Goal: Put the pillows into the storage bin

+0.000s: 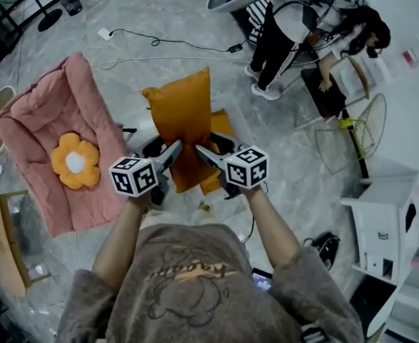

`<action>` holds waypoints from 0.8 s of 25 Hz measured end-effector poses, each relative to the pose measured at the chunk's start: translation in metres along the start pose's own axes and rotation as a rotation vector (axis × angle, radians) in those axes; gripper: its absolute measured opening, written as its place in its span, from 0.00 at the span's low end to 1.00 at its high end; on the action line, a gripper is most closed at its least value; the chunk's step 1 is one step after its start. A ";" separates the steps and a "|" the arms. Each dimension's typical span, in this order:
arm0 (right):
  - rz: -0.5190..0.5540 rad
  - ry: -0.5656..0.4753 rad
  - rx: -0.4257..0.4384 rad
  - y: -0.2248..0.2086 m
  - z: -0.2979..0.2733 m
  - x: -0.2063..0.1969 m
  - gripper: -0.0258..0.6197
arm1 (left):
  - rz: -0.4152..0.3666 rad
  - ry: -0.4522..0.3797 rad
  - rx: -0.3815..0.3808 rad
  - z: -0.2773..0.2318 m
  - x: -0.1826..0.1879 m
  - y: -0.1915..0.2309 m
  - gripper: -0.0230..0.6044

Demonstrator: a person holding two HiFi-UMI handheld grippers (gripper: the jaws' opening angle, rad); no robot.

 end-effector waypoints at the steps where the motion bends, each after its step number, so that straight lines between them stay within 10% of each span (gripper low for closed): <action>1: -0.008 -0.003 -0.007 -0.009 0.011 -0.003 0.41 | -0.003 0.011 -0.005 -0.010 -0.006 -0.009 0.43; 20: -0.069 0.131 -0.016 -0.133 0.069 -0.079 0.40 | 0.171 0.081 0.033 -0.128 -0.115 -0.034 0.43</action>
Point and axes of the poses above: the fingertips, and each gripper's own axes: z backward along the fingers, y to its left, x out of its top, the point moved 1 cm from there along z, backward along the fingers, and after that the axes turned 2 degrees about -x, right-handed, at the moved point
